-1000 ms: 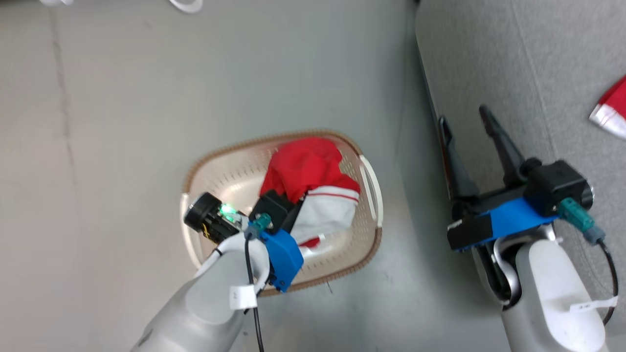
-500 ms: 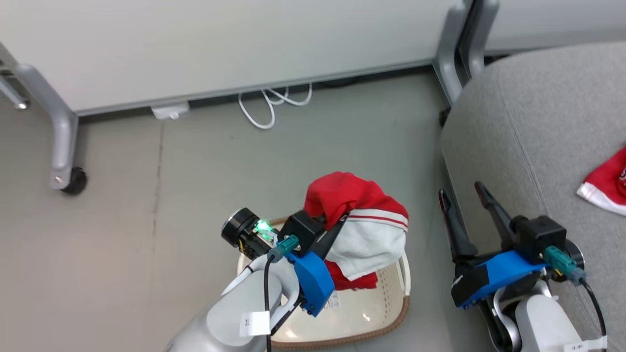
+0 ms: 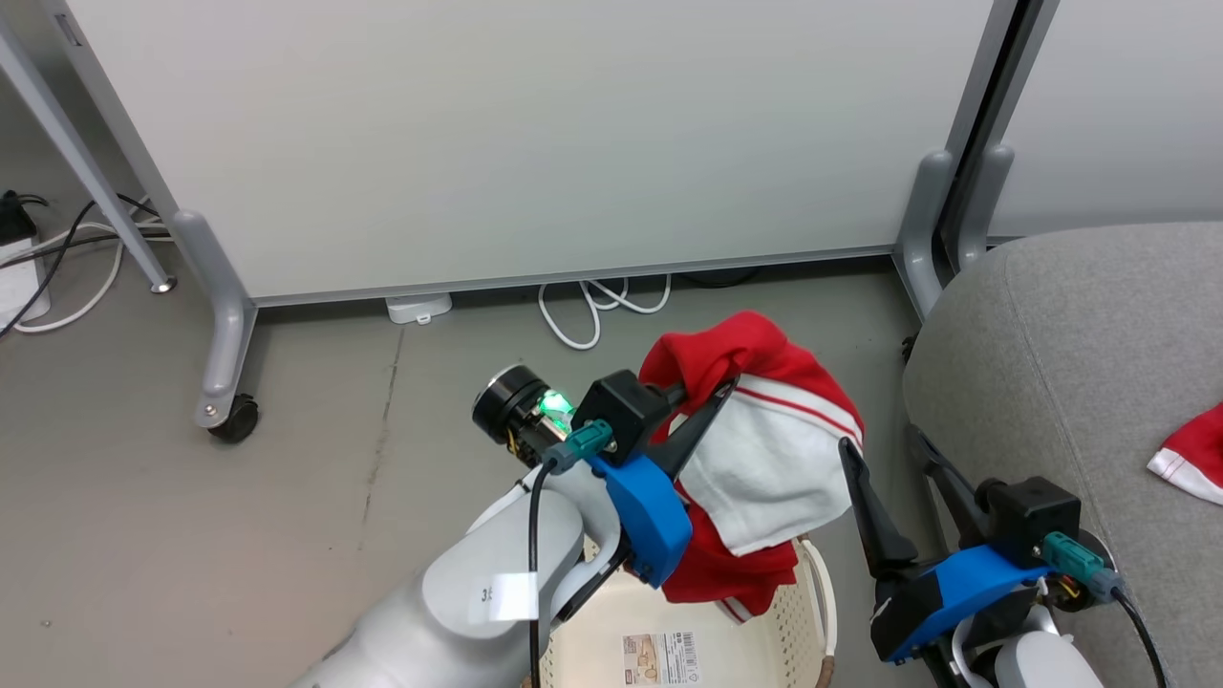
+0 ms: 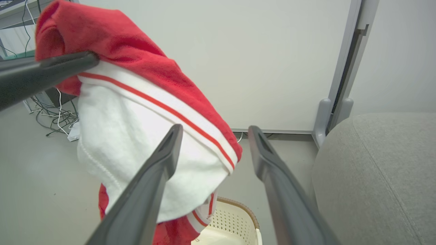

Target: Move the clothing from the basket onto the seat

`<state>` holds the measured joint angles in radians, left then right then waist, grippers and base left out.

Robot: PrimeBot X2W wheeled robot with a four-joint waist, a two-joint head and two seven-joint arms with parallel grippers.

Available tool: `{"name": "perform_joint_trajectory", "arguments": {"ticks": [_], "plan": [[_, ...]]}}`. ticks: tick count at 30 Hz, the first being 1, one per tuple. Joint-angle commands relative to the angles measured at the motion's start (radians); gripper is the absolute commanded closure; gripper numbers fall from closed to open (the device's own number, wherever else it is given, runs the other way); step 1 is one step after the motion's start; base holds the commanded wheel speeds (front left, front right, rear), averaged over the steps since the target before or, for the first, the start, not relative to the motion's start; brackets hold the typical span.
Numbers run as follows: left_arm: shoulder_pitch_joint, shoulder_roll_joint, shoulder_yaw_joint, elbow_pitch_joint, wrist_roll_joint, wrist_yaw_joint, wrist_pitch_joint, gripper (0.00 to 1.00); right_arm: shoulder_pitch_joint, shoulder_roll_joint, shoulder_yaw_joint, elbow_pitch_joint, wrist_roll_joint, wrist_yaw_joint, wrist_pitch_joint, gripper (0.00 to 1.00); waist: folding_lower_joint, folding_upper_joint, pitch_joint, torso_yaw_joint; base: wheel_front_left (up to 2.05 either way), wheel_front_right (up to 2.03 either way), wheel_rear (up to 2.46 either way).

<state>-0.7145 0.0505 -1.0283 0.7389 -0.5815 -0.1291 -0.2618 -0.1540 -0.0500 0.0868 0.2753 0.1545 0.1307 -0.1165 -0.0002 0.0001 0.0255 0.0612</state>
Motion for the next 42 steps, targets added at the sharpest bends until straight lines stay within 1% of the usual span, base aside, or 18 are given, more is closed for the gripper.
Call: {"name": "perform_joint_trajectory", "arguments": {"ticks": [1, 8, 15, 32, 37, 42], "plan": [[-0.021, 0.0, -0.007, -0.006, -0.011, -0.002, -0.005, 1.0, 0.022, -0.001, 0.003, 0.0, 0.006, 0.0, 0.004, 0.0, 0.0002, -0.0001, -0.009, 0.007, 0.0, 0.0, 0.0], [-0.088, 0.0, -0.034, -0.022, -0.067, 0.0, -0.005, 1.0, 0.021, -0.001, 0.023, -0.002, 0.022, 0.0, 0.009, 0.0, 0.0002, -0.0001, -0.019, 0.007, 0.0, 0.0, 0.0], [-0.112, 0.0, -0.052, -0.033, -0.098, 0.021, -0.005, 1.0, 0.021, -0.001, 0.04, 0.0, 0.03, 0.0, 0.011, 0.0, 0.0002, -0.0001, -0.019, -0.003, 0.0, 0.0, 0.0], [-0.116, 0.0, -0.064, -0.037, -0.102, 0.026, -0.005, 1.0, 0.031, -0.001, 0.076, 0.039, 0.074, 0.0, 0.03, 0.0, 0.0002, -0.0001, -0.012, -0.005, 0.0, 0.0, 0.0], [-0.116, 0.0, -0.066, -0.042, -0.1, 0.025, -0.005, 1.0, 0.011, -0.001, 0.09, 0.059, 0.088, 0.0, 0.029, 0.0, 0.0002, -0.0001, -0.01, -0.002, 0.0, 0.0, 0.0], [-0.118, 0.0, -0.068, -0.043, -0.099, 0.025, -0.005, 1.0, -0.03, -0.001, 0.126, 0.076, 0.088, 0.0, 0.017, 0.0, 0.0002, -0.0001, -0.006, -0.003, 0.0, 0.0, 0.0]]}}
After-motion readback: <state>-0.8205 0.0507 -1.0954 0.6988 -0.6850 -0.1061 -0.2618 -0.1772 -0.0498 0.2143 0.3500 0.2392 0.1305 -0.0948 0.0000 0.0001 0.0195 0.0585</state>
